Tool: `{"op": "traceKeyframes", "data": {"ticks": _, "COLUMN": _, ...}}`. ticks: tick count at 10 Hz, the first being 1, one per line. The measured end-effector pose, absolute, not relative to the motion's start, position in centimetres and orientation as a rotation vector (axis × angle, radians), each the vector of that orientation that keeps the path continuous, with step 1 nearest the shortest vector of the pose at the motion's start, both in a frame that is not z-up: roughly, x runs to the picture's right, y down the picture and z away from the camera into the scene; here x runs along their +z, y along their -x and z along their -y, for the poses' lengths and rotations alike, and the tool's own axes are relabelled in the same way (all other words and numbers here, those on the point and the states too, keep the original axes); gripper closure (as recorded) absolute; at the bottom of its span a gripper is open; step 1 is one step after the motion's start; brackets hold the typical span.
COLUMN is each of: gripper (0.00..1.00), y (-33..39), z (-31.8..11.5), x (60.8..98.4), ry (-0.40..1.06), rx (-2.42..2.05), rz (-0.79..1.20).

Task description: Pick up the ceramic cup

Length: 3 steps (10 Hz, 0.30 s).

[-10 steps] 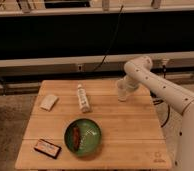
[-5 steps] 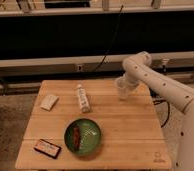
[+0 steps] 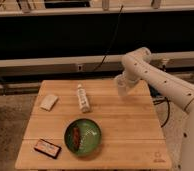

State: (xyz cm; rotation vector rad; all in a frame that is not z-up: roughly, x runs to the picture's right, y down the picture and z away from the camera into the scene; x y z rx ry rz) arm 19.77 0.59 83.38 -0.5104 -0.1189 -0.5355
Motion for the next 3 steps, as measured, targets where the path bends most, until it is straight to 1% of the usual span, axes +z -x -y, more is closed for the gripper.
{"op": "traceKeyframes", "data": {"ticks": 3, "gripper": 1.0, "y": -19.45, "z": -0.18, "x": 82.57, "ry": 0.51, "rx": -0.566, "rz": 0.12}}
